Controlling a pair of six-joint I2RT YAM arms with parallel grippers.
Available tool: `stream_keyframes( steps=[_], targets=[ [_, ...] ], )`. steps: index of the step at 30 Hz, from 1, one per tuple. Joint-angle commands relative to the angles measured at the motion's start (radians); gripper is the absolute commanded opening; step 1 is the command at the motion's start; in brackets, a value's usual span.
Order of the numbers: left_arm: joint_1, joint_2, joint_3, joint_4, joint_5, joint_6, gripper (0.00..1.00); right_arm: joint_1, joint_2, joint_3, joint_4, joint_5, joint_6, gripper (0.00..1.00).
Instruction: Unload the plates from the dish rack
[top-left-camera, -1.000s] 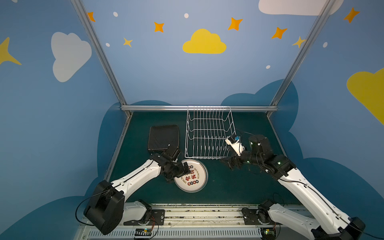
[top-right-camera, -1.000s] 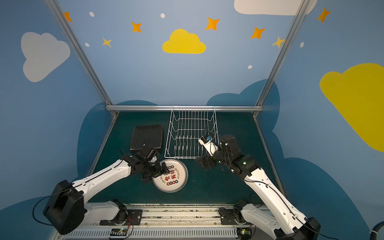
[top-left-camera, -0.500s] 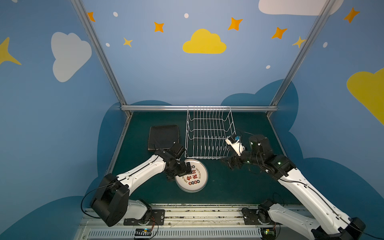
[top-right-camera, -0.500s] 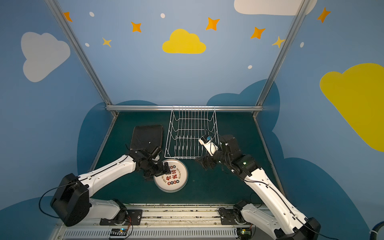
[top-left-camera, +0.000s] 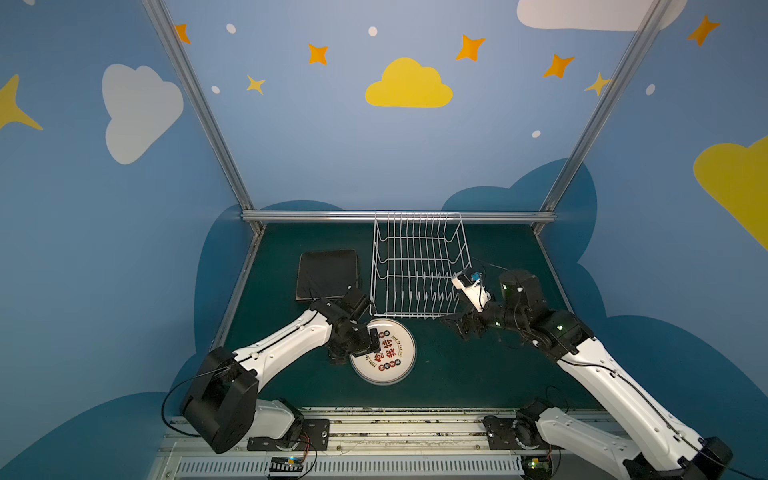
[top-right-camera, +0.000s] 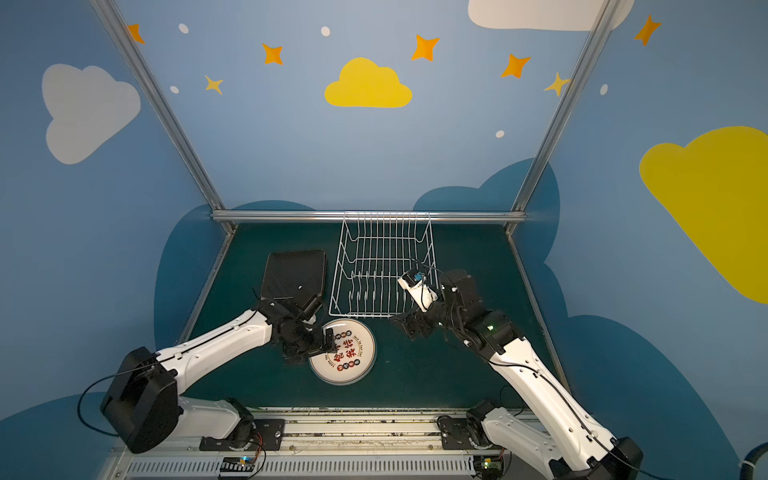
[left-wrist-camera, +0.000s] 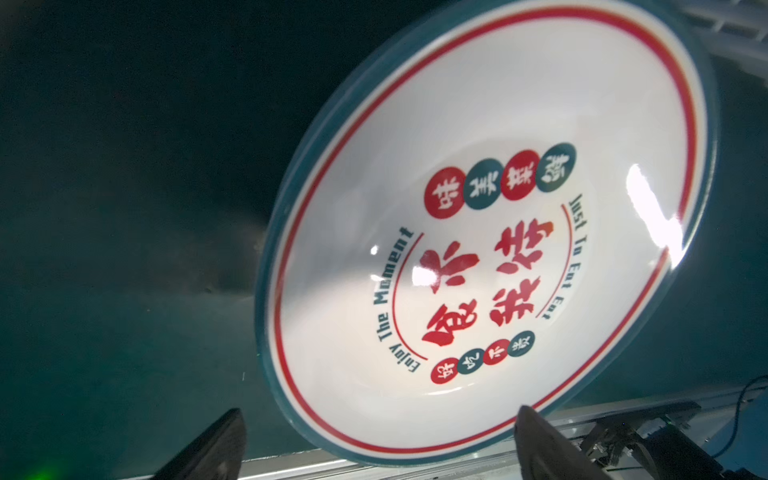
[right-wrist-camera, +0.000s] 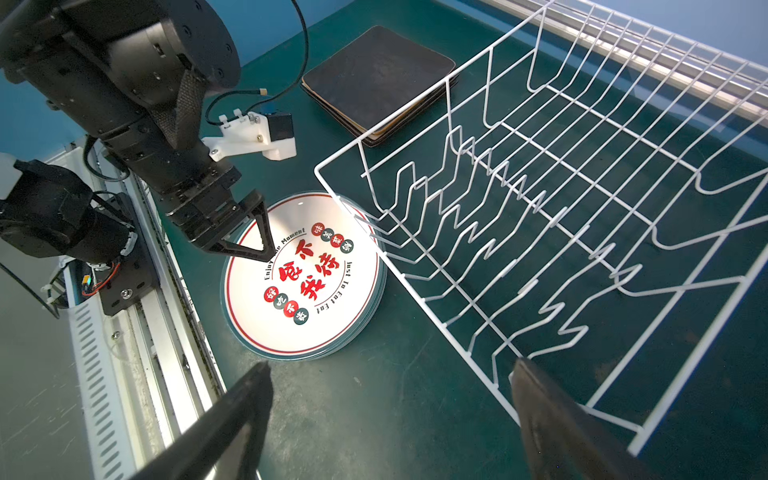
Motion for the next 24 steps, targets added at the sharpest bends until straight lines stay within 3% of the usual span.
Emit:
stream_keyframes(
  steps=[1,4,10,17,20,24],
  targets=[
    [0.0,-0.056,0.047,-0.048,-0.066,0.019,0.99,0.005,-0.022,-0.004,0.028,0.015,0.019,0.89],
    [0.0,-0.134,0.083,-0.023,-0.151,0.068,0.99,0.005,-0.051,-0.037,0.086,0.047,0.026,0.89],
    [0.006,-0.387,0.06,0.129,-0.445,0.239,0.99,-0.011,-0.155,-0.107,0.243,0.22,0.107,0.89],
    [0.021,-0.761,-0.279,0.603,-0.784,0.601,0.99,-0.14,-0.26,-0.196,0.335,0.428,0.222,0.94],
    [0.039,-0.828,-0.393,0.72,-0.893,0.723,0.99,-0.231,-0.284,-0.255,0.342,0.53,0.282,0.95],
    [0.09,-0.837,-0.52,0.857,-0.946,0.808,0.99,-0.347,-0.301,-0.394,0.443,0.571,0.335,0.95]
  ],
)
